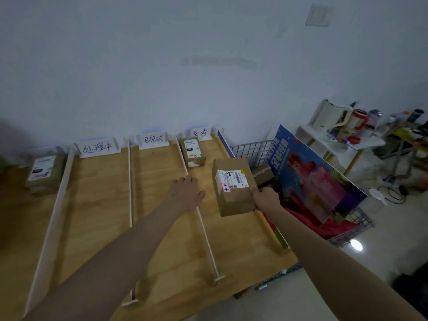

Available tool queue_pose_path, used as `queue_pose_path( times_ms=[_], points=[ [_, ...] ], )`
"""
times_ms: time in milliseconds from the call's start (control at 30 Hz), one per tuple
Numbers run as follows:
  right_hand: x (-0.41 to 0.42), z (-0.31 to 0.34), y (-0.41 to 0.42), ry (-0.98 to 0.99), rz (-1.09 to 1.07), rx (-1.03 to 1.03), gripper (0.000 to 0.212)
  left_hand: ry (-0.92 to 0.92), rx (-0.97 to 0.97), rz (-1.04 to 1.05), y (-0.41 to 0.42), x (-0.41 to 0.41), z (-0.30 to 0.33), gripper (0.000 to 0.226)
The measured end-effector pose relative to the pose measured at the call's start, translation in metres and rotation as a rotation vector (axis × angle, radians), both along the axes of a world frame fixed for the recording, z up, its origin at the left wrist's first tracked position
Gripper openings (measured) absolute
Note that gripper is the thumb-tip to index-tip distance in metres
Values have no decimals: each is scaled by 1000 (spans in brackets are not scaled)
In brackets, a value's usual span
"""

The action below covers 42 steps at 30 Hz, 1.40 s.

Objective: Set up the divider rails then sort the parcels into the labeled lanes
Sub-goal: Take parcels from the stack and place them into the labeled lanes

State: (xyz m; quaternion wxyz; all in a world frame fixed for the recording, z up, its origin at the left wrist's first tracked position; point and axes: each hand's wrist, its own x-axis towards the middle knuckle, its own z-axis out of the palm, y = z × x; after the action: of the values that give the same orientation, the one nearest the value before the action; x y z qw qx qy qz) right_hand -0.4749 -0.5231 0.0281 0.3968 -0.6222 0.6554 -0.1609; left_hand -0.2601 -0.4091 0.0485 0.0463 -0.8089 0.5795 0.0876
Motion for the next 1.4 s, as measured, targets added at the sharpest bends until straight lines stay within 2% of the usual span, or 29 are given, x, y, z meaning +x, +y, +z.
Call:
queue_pose_path(
  times_ms=[233, 433, 600, 967, 1400],
  points=[
    [19, -20, -53, 24, 16, 28, 51, 25, 44, 38, -47, 18, -15, 56],
    [39, -48, -108, 39, 61, 59, 60, 37, 68, 74, -85, 26, -31, 57],
    [60, -59, -154, 18, 99, 75, 48, 32, 101, 141, -120, 29, -45, 53],
    [115, -108, -279, 41, 236, 85, 51, 70, 122, 318, -206, 50, -92, 54],
    [188, -158, -353, 87, 257, 112, 57, 62, 165, 398, -236, 81, -145, 55]
  ],
)
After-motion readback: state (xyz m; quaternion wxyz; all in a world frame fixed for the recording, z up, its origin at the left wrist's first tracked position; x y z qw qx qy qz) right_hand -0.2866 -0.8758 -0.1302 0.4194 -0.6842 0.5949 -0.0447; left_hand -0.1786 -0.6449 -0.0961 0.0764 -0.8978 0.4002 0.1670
